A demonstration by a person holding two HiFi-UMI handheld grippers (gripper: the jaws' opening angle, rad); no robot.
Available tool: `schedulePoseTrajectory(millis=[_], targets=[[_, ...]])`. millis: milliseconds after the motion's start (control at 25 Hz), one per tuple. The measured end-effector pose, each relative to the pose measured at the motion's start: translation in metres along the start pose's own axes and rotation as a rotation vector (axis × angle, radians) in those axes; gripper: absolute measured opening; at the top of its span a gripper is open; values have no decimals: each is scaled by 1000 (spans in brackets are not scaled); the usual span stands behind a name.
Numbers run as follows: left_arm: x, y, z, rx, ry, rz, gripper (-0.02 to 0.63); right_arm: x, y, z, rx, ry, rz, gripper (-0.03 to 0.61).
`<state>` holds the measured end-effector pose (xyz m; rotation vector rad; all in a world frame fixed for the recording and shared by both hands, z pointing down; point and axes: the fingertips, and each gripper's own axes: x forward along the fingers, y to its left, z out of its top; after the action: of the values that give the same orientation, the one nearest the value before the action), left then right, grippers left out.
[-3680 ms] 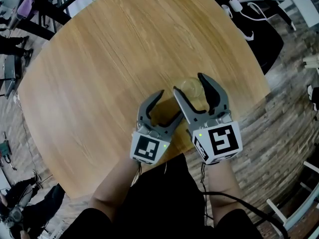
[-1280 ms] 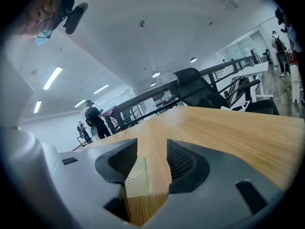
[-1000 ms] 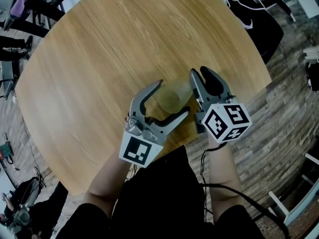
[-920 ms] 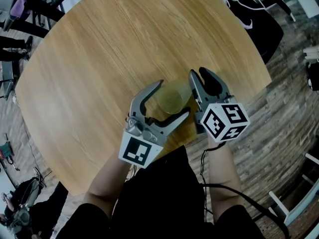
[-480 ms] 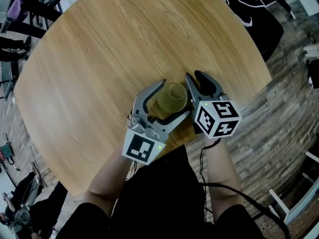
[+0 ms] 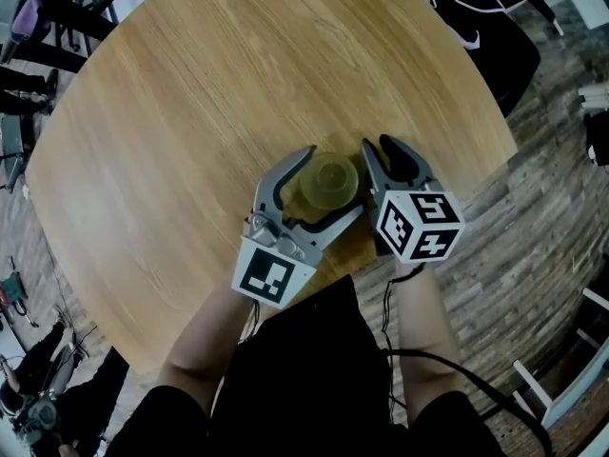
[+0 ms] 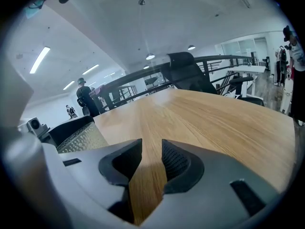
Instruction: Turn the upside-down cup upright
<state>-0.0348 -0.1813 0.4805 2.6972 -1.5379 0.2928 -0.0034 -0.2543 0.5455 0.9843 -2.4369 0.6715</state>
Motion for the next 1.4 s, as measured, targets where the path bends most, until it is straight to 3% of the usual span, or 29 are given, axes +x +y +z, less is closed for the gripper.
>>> schedulePoseTrajectory(millis=[400, 560, 640, 680, 880, 960, 1200, 1400], targets=[[-9, -5, 8, 1, -8, -7, 393, -19, -1, 3, -3, -25, -11, 132], [-23, 2, 33, -102, -83, 55, 393, -43, 2, 19, -27, -91, -43, 127], [-35, 5, 48, -147, -113, 91, 391, -62, 13, 29, -51, -132, -60, 83], [-42, 5, 56, -153, -122, 110, 375, -73, 21, 35, -61, -149, -62, 64], [-80, -7, 98, -167, -147, 196, 165, -126, 78, 52, -89, -194, -9, 17], [-98, -12, 113, -171, -145, 234, 23, -143, 104, 52, -104, -190, 12, 14], [-135, -43, 135, -187, -60, 239, 8, -191, 161, 52, -142, -184, 22, 14], [-157, -57, 143, -321, -67, 262, 8, -216, 181, 51, -164, -173, 53, 14]])
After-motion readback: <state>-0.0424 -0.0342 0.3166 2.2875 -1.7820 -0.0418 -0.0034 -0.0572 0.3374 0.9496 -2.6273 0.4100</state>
